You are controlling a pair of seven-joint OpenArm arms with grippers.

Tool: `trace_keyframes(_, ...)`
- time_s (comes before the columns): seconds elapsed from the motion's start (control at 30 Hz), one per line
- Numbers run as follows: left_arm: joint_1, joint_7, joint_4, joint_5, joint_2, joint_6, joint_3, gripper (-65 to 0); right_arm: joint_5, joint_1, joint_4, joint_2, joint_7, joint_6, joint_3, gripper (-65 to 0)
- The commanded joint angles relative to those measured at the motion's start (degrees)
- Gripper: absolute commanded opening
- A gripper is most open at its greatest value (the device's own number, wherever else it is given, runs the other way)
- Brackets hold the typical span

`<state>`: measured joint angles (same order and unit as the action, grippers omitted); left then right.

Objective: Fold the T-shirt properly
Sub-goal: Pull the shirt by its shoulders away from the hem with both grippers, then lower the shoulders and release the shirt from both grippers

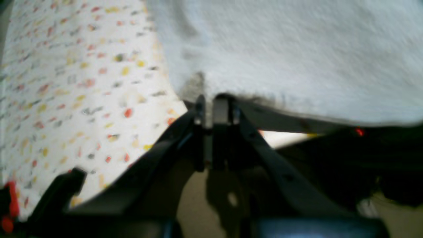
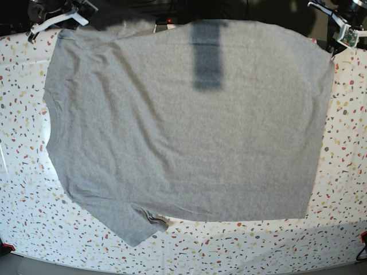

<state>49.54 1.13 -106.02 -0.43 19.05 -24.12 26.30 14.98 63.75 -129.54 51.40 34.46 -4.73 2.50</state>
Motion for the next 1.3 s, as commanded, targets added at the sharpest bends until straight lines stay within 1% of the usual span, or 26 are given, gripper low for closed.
trace_keyframes(0.0, 0.1, 0.1, -0.8, -0.7, 0.7, 2.1, 0.7, -65.0, -0.2, -1.0, -1.0, 0.5, -0.6, 0.9, -0.3, -65.0)
trace_keyframes(0.03, -0.5, -0.6, -0.8, -0.7, 0.7, 2.6, 0.7, -65.0, -1.0, -2.5, -0.9, 0.6, -0.8, 0.9, -0.3, -65.0)
trace_keyframes(0.17, -3.4, -2.1, -0.8, -0.7, 0.7, 2.7, 0.7, -65.0, -6.2, -9.0, -0.9, 0.7, -4.1, 0.8, -0.3, -65.0)
trace_keyframes(0.27, -6.2, -4.8, -0.3, -0.7, 0.7, 2.6, 0.7, -65.0, -10.4, -13.8, 0.9, 0.6, -5.6, -0.4, -0.3, -65.0)
trace_keyframes(0.33, -8.0, -5.7, 0.2, -0.5, 0.7, 2.6, 0.7, -65.0, -11.2, -16.8, 3.3, 0.6, -6.3, -0.9, -0.3, -65.0)
trace_keyframes(0.43, -10.5, -5.7, 0.4, -0.5, 0.7, 2.5, 0.7, -65.0, -11.5, -20.9, 7.7, 0.5, -8.9, -0.9, -0.3, -65.0)
trace_keyframes(0.47, -11.4, -5.8, 0.4, -0.6, 0.7, 2.5, 0.7, -65.0, -12.7, -22.2, 9.0, 0.5, -9.4, -0.9, -0.3, -65.0)
trace_keyframes(0.5, -12.2, -5.9, 0.4, -0.7, 0.7, 2.5, 0.7, -65.0, -14.1, -23.6, 10.3, 0.5, -9.5, -1.6, -0.3, -65.0)
trace_keyframes(0.57, -13.7, -6.3, 0.4, -0.7, 0.7, 2.5, 0.7, -65.0, -16.3, -26.4, 12.8, 0.5, -9.4, -4.7, -0.3, -65.0)
trace_keyframes(0.6, -14.5, -6.8, 0.4, -0.7, 0.7, 2.5, 0.7, -65.0, -17.4, -27.8, 13.9, 0.5, -9.5, -5.7, -0.3, -65.0)
trace_keyframes(0.73, -16.9, -7.6, 0.9, -0.7, 0.7, 2.5, 0.7, -65.0, -20.9, -32.2, 18.0, 0.5, -10.4, -6.9, -0.3, -65.0)
trace_keyframes(0.8, -18.3, -7.7, 1.8, -0.7, 0.6, 2.5, 0.7, -65.0, -23.1, -34.3, 20.3, 0.5, -10.7, -8.2, -0.2, -65.0)
trace_keyframes(0.87, -19.6, -9.2, 3.2, -0.7, 0.7, 2.5, 0.6, -65.0, -24.8, -35.9, 22.4, 0.5, -10.7, -10.0, -0.2, -65.0)
trace_keyframes(0.93, -20.8, -9.7, 5.0, -0.7, 0.7, 2.5, 0.6, -65.0, -25.3, -37.0, 24.1, 0.2, -11.0, -10.6, -0.2, -65.0)
trace_keyframes(1.03, -22.5, -9.6, 7.1, -0.7, 0.7, 1.9, 0.6, -65.0, -25.3, -38.4, 26.3, -1.5, -11.7, -11.0, -0.2, -65.0)
trace_keyframes(1.13, -24.4, -9.7, 8.7, -0.7, 0.7, -1.3, 0.5, -65.0, -25.3, -40.5, 28.8, -3.7, -13.2, -13.1, -0.2, -65.0)
trace_keyframes(1.27, -25.8, -9.8, 9.1, -0.7, 0.6, -1.5, 0.5, -65.0, -25.7, -44.1, 32.5, -6.8, -13.2, -15.8, -0.2, -65.0)
